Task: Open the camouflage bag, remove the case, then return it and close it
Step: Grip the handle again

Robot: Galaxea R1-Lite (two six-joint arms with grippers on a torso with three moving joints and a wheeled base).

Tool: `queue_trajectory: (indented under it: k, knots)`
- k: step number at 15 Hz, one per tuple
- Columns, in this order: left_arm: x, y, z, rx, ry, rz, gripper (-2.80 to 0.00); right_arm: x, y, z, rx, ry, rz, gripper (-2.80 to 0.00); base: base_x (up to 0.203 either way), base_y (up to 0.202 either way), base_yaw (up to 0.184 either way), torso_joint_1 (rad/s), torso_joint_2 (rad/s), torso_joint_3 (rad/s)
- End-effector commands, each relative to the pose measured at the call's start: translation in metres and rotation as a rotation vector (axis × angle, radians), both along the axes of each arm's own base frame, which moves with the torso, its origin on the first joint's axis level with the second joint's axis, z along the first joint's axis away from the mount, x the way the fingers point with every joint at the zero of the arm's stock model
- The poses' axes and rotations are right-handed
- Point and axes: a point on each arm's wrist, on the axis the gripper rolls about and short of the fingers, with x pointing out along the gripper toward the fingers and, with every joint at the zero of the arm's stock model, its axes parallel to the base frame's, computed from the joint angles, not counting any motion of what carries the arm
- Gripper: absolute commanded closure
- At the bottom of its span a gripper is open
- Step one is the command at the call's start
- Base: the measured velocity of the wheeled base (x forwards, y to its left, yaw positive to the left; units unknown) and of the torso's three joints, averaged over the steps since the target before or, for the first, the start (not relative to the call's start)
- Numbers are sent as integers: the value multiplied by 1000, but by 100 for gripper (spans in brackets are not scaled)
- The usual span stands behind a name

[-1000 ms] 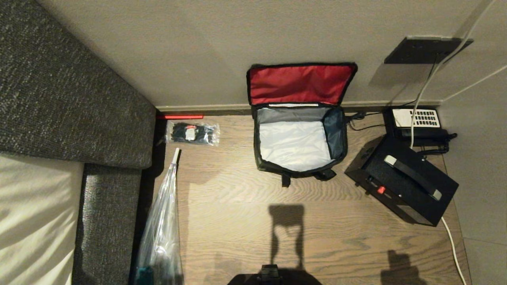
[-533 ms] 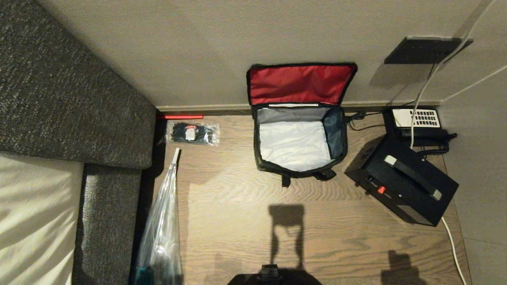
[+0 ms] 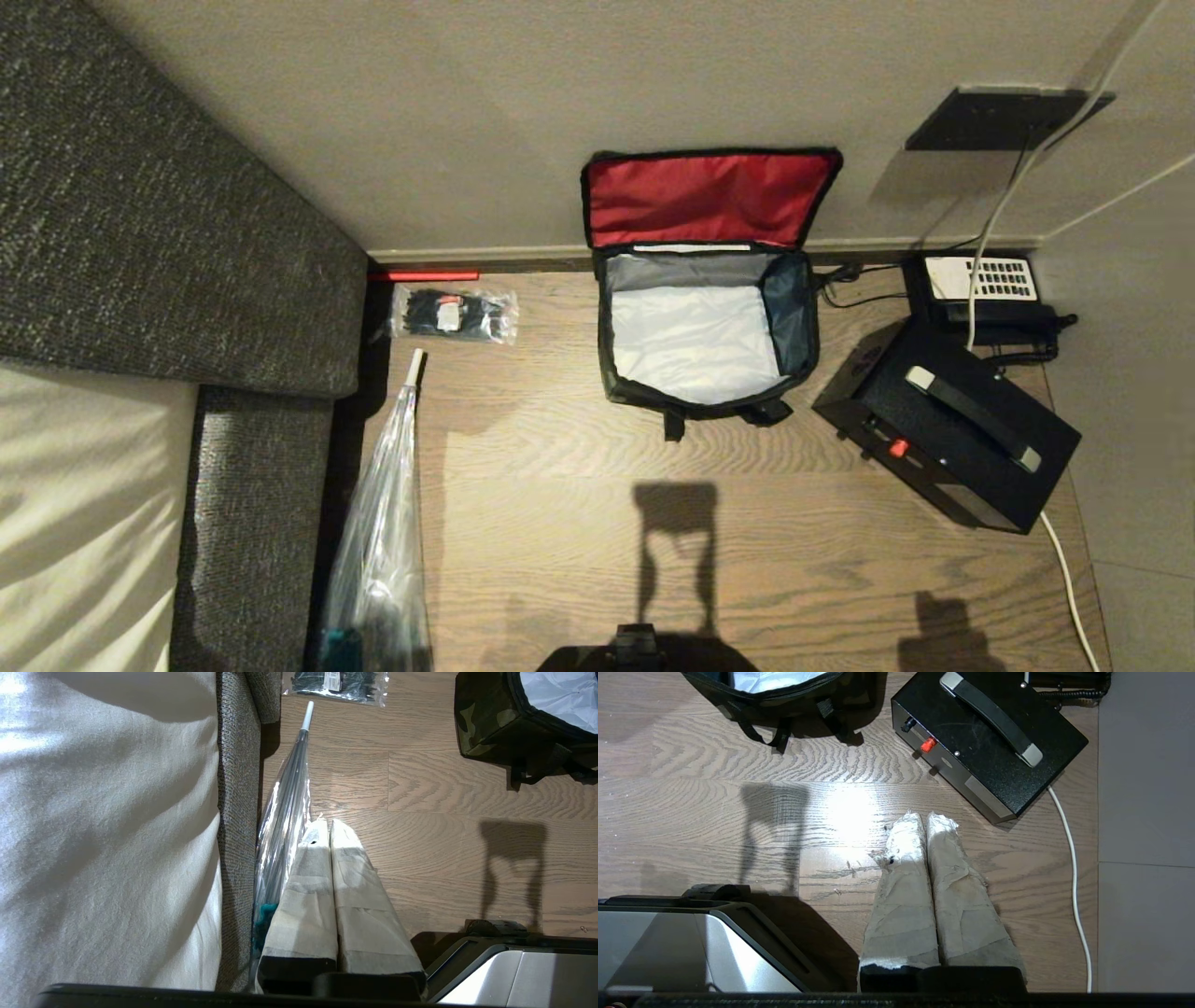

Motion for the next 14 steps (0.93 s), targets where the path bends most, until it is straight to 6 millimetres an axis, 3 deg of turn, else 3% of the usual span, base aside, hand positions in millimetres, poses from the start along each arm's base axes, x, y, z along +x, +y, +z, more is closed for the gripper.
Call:
queue_trajectory:
  k: [1,3,5,8,10,11,12,14]
  knots:
    - [0,0,0,0,-1,2,0,-1,0,0,-4,12,3,0,0,0,0,0,0,0]
    - [0,0,0,0,-1,0,0,-1,0,1,16,13,-6,0,0,0,0,0,0,0]
    - [0,0,-1,0,1,0,0,-11,0,26,11,-44,-6,0,0,0,0,0,0,0]
    - [0,0,0,0,-1,1,0,-65,0,83,15,-46,-6,0,0,0,0,0,0,0]
    - [0,0,0,1,-2,0,0,-96,0,80,19,168,1,0,0,0,0,0,0,0]
    - [0,0,-1,-4,1,0,0,-100,0,78,31,287,3,0,0,0,0,0,0,0]
    - [0,0,-1,-4,0,1,0,-97,0,89,69,361,-2,0,0,0,0,0,0,0]
    - [0,0,-1,-2,1,0,0,-65,0,129,165,480,-29,0,0,0,0,0,0,0]
